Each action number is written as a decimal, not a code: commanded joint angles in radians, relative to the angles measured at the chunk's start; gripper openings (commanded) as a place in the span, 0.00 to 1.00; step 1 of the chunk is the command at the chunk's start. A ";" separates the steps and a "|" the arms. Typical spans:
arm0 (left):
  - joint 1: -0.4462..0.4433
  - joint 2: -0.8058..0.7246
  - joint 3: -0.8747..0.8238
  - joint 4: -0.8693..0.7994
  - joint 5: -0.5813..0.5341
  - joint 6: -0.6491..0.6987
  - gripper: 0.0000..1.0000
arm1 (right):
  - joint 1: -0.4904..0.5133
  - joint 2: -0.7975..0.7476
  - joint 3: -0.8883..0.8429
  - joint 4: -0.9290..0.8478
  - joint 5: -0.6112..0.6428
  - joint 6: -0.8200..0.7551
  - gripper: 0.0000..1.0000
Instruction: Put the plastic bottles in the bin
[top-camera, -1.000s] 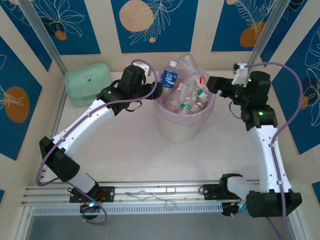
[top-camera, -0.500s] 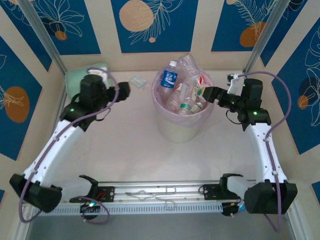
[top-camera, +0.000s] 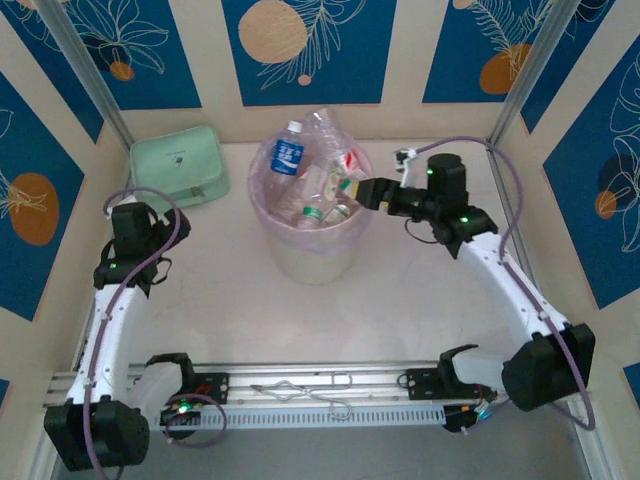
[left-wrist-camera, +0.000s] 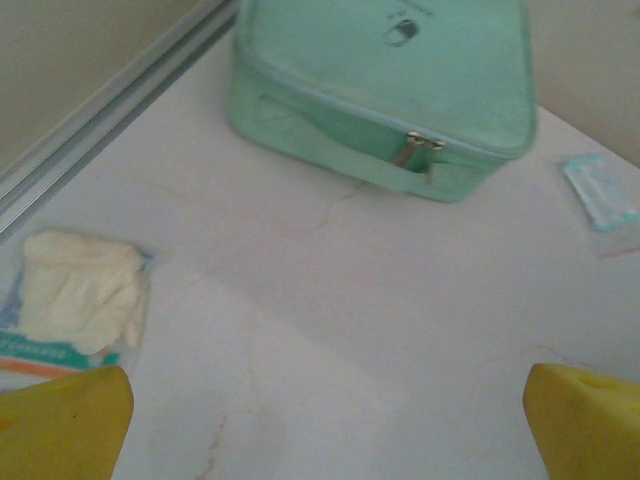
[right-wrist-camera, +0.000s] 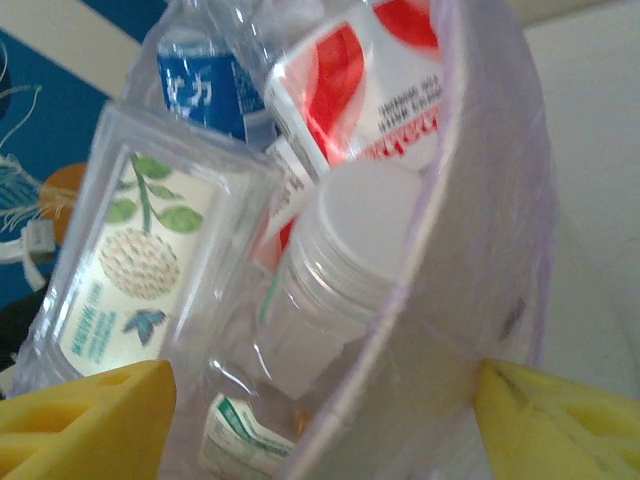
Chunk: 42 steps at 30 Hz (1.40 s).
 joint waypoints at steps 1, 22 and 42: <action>0.038 0.010 -0.029 0.062 0.021 -0.029 0.99 | 0.111 0.059 0.032 0.108 0.020 0.057 0.78; -0.008 0.084 -0.210 0.319 0.015 0.056 1.00 | -0.068 -0.110 -0.104 0.043 0.256 -0.193 0.99; -0.161 0.338 -0.357 0.928 -0.054 0.354 0.99 | -0.240 0.204 -0.475 0.516 0.653 -0.375 0.99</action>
